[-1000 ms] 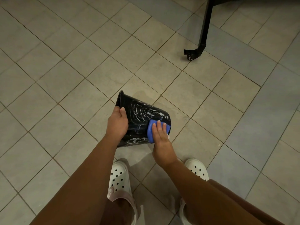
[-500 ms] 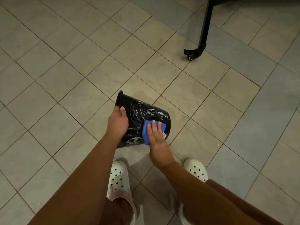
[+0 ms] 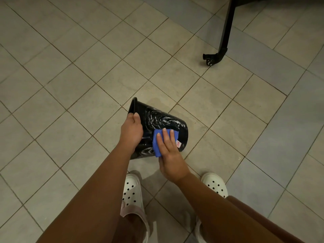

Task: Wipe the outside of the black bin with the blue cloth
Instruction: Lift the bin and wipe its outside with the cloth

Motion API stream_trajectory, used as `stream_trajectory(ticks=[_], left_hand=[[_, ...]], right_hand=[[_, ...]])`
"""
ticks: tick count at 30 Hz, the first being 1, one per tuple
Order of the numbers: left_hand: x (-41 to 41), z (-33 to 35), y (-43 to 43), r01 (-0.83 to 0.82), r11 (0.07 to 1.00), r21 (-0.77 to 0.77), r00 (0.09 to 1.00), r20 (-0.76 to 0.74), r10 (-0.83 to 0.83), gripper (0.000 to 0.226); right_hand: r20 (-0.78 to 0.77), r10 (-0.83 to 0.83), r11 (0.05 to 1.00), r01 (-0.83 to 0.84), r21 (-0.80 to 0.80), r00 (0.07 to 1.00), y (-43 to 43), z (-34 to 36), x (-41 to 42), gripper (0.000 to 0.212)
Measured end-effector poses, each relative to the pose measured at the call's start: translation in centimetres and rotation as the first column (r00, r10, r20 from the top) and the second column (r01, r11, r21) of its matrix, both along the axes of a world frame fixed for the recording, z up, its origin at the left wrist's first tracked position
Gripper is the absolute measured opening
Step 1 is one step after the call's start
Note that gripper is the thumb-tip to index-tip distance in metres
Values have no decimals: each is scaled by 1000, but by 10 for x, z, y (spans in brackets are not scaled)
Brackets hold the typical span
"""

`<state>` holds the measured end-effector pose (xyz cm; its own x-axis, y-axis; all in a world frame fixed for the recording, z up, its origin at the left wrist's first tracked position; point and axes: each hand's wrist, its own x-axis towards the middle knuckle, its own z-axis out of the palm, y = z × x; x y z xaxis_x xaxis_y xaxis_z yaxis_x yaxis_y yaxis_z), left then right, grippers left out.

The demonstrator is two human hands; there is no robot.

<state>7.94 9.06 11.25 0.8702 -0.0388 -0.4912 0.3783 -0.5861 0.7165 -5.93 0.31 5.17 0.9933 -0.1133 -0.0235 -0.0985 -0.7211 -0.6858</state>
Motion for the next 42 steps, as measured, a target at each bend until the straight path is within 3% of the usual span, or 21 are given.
stream_trajectory(ticks=[4, 7, 9, 12, 17, 21, 24, 27, 30, 33, 38, 42], left_hand=[[1, -1, 0, -37, 999, -9, 999, -1, 37, 43], [0, -1, -2, -48, 999, -7, 999, -1, 48, 42], [0, -1, -2, -56, 998, -6, 998, -4, 56, 42], [0, -1, -2, -31, 1000, 1, 1000, -1, 31, 42], [-2, -3, -4, -29, 1000, -8, 1000, -4, 29, 43], [-1, -2, -1, -29, 1000, -4, 1000, -7, 29, 43], [-2, -1, -3, 8, 1000, 7, 1000, 25, -8, 41], [-4, 1, -4, -24, 1000, -12, 1000, 12, 24, 40], [-4, -1, -2, -69, 997, -17, 997, -22, 68, 41], [-3, 1, -3, -43, 999, -5, 999, -21, 42, 41], [-4, 2, -4, -1, 1000, 7, 1000, 1, 1, 39], [-5, 2, -5, -39, 998, -48, 999, -37, 37, 38]], right_hand=[[5, -102, 987, 101, 126, 995, -3, 10, 3, 62], [24, -255, 967, 255, -5, 967, 0, 11, 11, 48], [13, -280, 955, 280, -93, 960, 2, 8, 14, 52], [-28, -251, 966, 249, -67, 968, 5, 3, 10, 63], [80, -249, 966, 253, -49, 965, -3, -8, 3, 60], [160, -51, 987, 74, -144, 986, 2, -8, -6, 77], [199, 38, 988, -7, -153, 979, 3, -2, 10, 75], [153, -42, 995, 56, -88, 987, 0, -1, 22, 68], [63, -186, 980, 190, -60, 981, -6, -7, 13, 76], [114, -110, 988, 121, -95, 987, -3, -13, 0, 85], [165, 61, 991, -40, -128, 984, 10, 6, 18, 81], [100, -90, 995, 94, -35, 991, 3, 6, 31, 71]])
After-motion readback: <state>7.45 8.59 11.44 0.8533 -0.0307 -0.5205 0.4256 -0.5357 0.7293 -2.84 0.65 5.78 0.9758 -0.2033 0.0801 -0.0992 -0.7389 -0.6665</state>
